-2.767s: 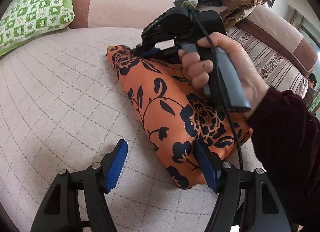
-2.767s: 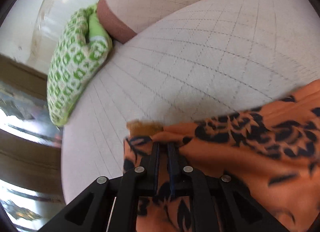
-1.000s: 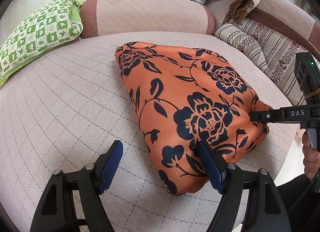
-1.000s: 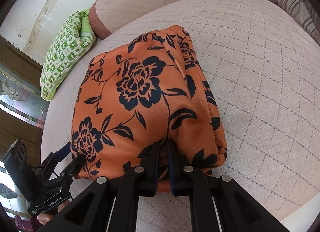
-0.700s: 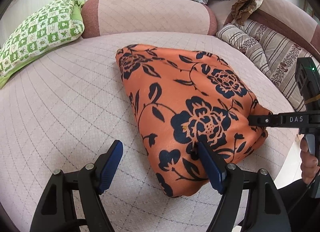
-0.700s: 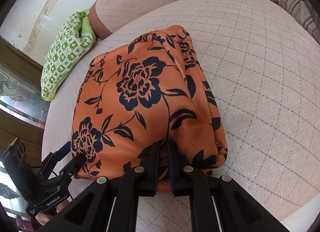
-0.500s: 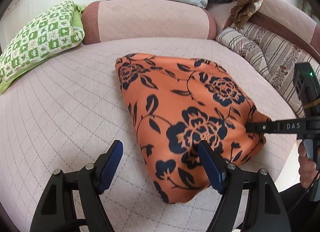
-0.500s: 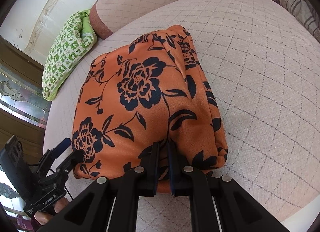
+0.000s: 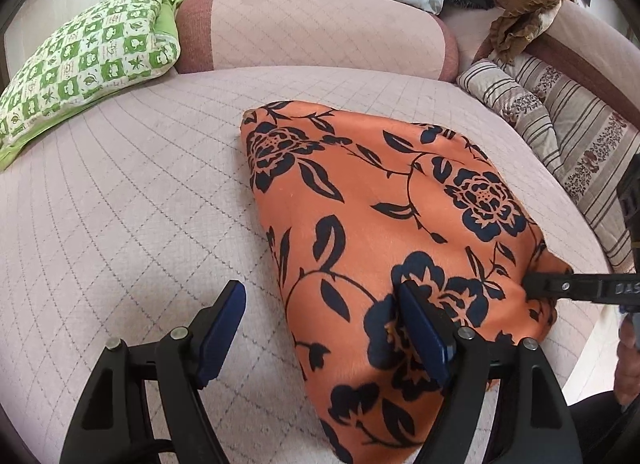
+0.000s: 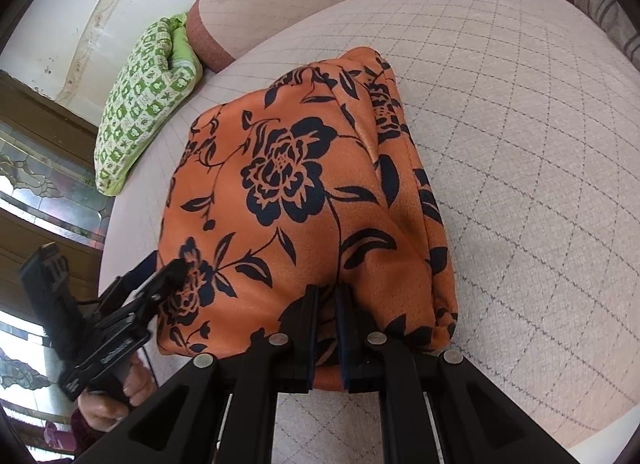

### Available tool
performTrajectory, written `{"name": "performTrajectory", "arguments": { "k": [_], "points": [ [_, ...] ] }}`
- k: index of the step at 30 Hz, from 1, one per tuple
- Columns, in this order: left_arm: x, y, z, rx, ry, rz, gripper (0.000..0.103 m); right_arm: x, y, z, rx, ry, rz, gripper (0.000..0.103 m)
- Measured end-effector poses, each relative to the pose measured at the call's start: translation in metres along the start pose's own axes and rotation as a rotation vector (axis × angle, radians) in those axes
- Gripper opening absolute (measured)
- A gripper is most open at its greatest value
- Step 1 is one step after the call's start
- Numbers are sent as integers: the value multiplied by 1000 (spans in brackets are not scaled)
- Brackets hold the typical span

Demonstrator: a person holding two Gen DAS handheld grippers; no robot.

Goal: Fold small clothes

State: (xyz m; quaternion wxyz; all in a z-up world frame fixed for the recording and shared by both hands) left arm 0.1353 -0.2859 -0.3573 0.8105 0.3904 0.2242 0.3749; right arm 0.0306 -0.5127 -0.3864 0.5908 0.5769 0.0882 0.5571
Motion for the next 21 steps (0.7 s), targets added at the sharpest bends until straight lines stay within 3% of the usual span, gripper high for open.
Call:
{"name": "performTrajectory", "arguments": {
  "k": [5,11,13,16,21],
  "points": [
    [-1,-1,0,10,8,-3,80,19,12,15,-71,38,63,11],
    [2,-3,1,15,8,-10,81,29,12,44,-179,-16,56,11],
    [2,-3,1,16,8,-13,81,23,5,51,-176,-54,28,11],
    [2,-4,1,18,5,-11,81,9,-20,52,-102,-116,-4,11],
    [2,-5,0,17,10,-10,82,9,-22,51,-115,-117,22,11]
  ]
}}
Point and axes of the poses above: each gripper's, at about its wrist camera, not at the fingertips, and y roughly against the way its jaws point, x to its left, z to its top, the point moved 8 cm from there along -y, roughly the way its jaws point, and after that the axes turned 2 degrees about z, right-handed, at the moved point
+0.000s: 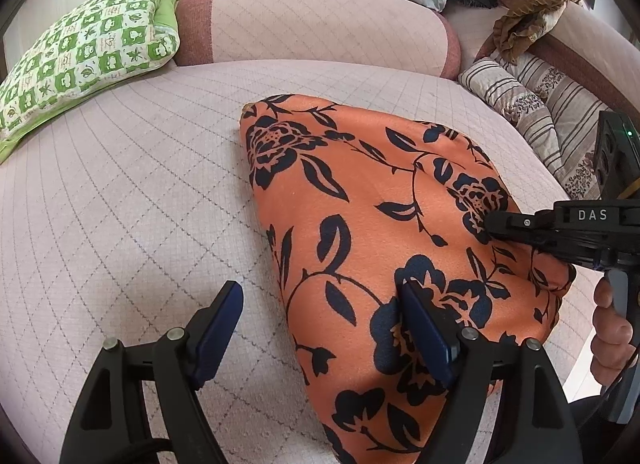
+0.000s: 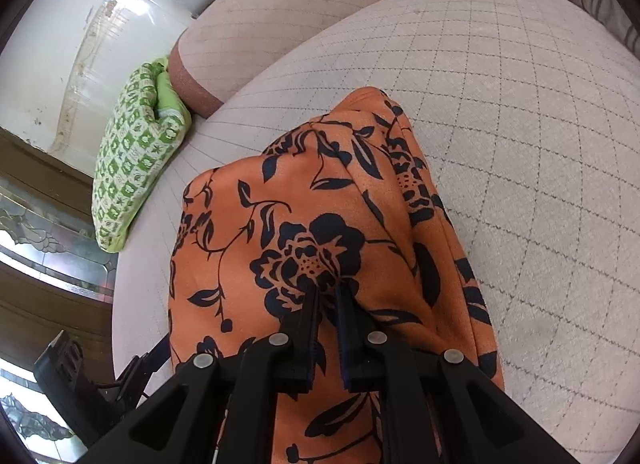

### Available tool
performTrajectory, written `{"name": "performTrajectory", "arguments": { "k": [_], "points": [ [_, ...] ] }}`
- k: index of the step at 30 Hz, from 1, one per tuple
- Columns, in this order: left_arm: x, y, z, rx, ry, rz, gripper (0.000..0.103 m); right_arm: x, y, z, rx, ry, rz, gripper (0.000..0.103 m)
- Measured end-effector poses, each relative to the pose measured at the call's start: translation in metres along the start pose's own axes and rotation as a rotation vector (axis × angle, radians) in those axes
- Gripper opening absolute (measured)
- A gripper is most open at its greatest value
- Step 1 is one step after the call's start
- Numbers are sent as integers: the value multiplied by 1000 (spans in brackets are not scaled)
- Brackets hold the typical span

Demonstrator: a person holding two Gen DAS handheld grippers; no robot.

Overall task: Fold small clothes
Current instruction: 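Grasp the bundle edge with the right gripper and smooth it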

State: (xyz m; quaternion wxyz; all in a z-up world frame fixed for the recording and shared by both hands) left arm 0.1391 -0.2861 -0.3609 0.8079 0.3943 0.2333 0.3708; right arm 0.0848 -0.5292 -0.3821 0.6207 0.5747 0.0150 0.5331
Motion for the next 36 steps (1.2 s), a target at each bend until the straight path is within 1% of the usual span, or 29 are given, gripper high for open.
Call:
{"name": "performTrajectory", "arguments": {
  "k": [5,7,9,11,12,13,14,15,16,18,20,26,36],
  "points": [
    [-1,3,-2,-9,2,13,83,-2,13,-3,-30,29,15,11],
    [-1,5,-4,-12,6,15,83,5,22,-3,-59,49,31,11],
    [-2,8,-5,-22,2,20,82,12,31,-2,-97,72,66,11],
    [-3,10,-6,-33,-3,27,83,15,38,0,-131,79,67,13],
    [-3,11,-7,-35,-2,27,83,14,41,1,-143,68,72,19],
    [-3,12,-7,-35,3,26,83,13,42,1,-145,54,81,30],
    [-2,14,-8,-33,11,22,83,12,43,2,-146,39,85,37],
    [-2,15,-8,-32,18,18,83,10,44,2,-153,23,84,63],
    [-1,16,-8,-31,24,15,83,9,47,3,-170,12,85,76],
    [1,19,-8,-32,36,11,83,7,53,5,-200,15,63,76],
    [1,21,-9,-33,37,11,83,3,56,6,-206,11,49,76],
    [4,30,-10,-46,27,16,83,-8,58,6,-202,-13,38,76],
    [10,33,-11,-39,57,1,83,-25,57,4,-183,-47,19,76]
  ]
}}
Point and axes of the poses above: each gripper's, at about its wrist camera, not at the fingertips, and y roughly against the way its jaws point, x to its left, z to its top, the point moved 8 cm from there along -y, roughly the way its jaws point, and after that the axes turned 2 degrees about z, right-handed, at the moved point
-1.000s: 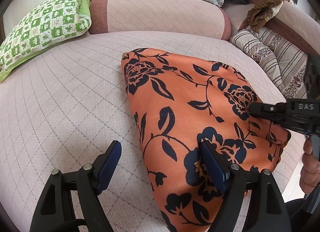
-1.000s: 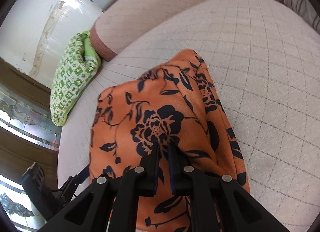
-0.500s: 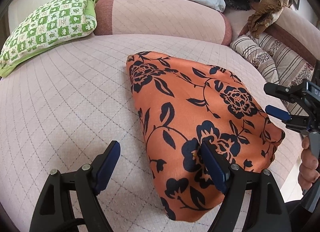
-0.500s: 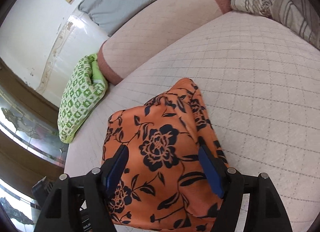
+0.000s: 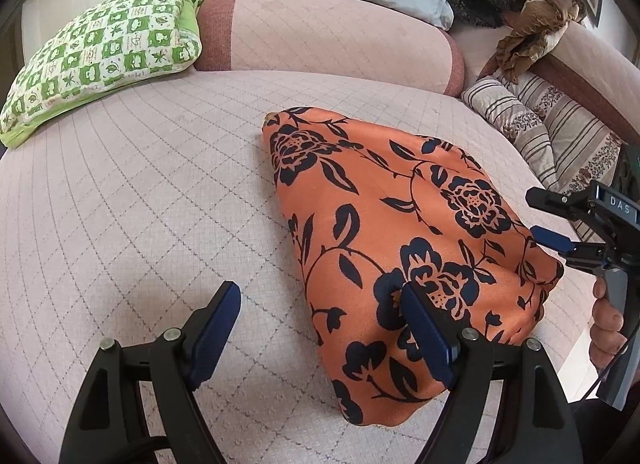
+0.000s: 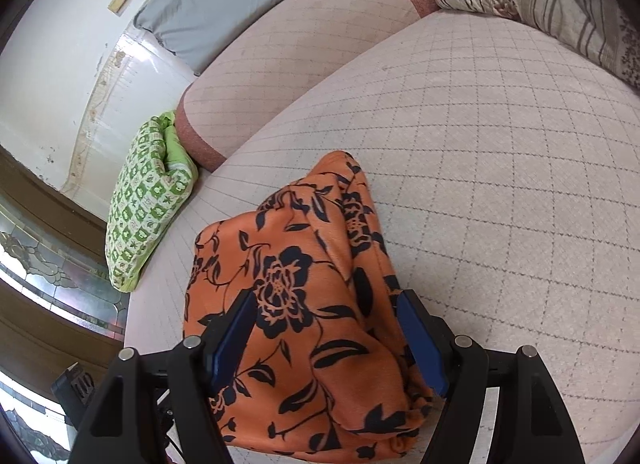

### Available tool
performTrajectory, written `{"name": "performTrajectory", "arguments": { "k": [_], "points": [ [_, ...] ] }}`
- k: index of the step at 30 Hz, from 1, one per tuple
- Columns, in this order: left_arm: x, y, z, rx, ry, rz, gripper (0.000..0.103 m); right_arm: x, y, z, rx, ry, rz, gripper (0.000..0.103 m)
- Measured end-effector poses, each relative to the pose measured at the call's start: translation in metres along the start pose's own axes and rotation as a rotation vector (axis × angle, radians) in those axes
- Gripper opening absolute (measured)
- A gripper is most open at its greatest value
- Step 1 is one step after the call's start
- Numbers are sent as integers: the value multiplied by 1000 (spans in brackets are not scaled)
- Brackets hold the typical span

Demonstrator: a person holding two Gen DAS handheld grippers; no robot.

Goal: Fold small clothes

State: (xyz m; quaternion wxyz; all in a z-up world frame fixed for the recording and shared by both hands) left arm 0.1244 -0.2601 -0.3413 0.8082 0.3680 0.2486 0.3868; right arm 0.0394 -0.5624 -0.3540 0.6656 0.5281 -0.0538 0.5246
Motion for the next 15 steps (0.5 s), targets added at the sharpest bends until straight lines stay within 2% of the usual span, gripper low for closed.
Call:
{"name": "performTrajectory", "arguments": {
  "k": [11,15],
  "points": [
    [2,-11,12,10,17,-17,83,-10,-6,5,17,-30,5,76],
    [2,-17,18,14,17,-33,83,-8,-15,8,46,-43,52,76]
  ]
}}
Point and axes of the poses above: each gripper's, at about its wrist camera, not at the fingertips, and y roughly against the way its jaws point, x to its left, z to its top, the point moved 8 cm from there along -y, roughly the way its jaws point, and after that the axes turned 2 degrees about z, right-handed, at the moved point
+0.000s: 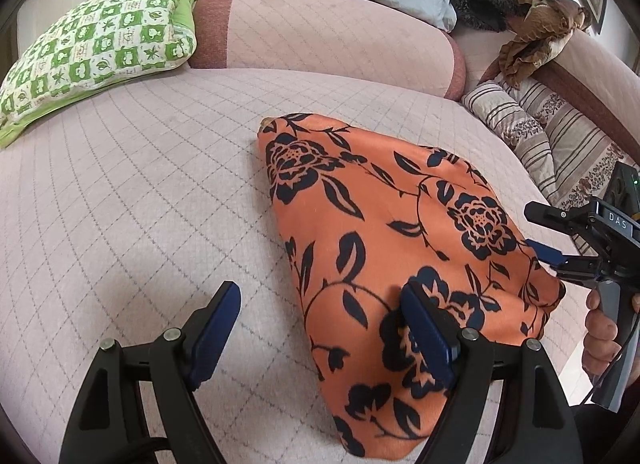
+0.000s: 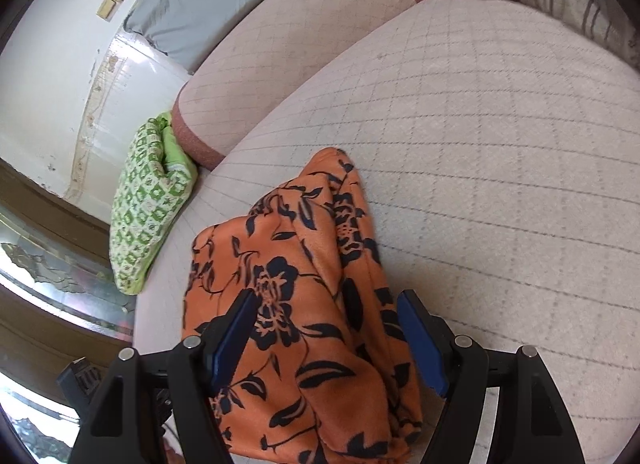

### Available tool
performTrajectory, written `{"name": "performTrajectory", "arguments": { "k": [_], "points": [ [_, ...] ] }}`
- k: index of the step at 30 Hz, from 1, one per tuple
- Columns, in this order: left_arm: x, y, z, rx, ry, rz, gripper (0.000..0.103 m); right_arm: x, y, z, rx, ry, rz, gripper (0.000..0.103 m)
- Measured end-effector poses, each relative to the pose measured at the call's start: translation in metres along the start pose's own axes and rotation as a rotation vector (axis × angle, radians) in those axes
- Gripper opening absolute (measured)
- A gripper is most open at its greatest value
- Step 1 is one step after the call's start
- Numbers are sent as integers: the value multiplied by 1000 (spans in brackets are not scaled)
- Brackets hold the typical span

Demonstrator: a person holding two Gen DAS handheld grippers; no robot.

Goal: Fold small clothes

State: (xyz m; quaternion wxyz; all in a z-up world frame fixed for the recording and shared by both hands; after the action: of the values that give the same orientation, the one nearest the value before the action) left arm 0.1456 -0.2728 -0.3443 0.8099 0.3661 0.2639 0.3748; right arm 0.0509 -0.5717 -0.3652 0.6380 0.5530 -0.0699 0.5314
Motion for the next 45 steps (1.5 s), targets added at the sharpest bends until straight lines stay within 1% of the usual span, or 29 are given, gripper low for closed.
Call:
{"name": "performTrajectory", "arguments": {
  "k": [4,6,11,14,18,27,30,33,38,45],
  "points": [
    [-3,-6,4,28,18,-49,83,-1,-13,-1,74,-61,108,76],
    [-7,-8,4,40,20,-84,83,-7,-18,-2,107,-81,122,76],
    [-13,-16,5,61,1,-105,83,-25,-29,-7,189,-140,165,76],
    [-15,-22,4,85,9,-121,83,-32,-36,-10,219,-171,169,76],
    [-15,-27,5,94,9,-120,83,-30,-42,-11,234,-167,186,76],
    [-18,-34,4,131,20,-165,83,-18,-53,-15,257,-144,198,76],
    [-21,-37,4,136,15,-161,83,-9,-59,-18,264,-148,211,76],
    [-24,-39,4,136,15,-158,83,5,-69,-22,265,-126,198,76],
    [-27,-42,4,131,10,-151,84,12,-73,-24,248,-123,183,76],
    [-30,-46,5,112,5,-157,83,23,-75,-28,233,-63,142,69]
  ]
}}
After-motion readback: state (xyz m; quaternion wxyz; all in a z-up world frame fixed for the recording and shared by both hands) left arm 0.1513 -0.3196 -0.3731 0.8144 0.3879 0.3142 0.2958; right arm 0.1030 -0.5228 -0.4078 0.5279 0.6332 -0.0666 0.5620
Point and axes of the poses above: each gripper's, at about its wrist camera, not at the fingertips, and y roughly against the way its jaws point, x to its left, z to its top, the point moved 8 cm from there along -y, roughly the way its jaws point, and after that the axes turned 2 degrees about z, right-handed, at the moved point
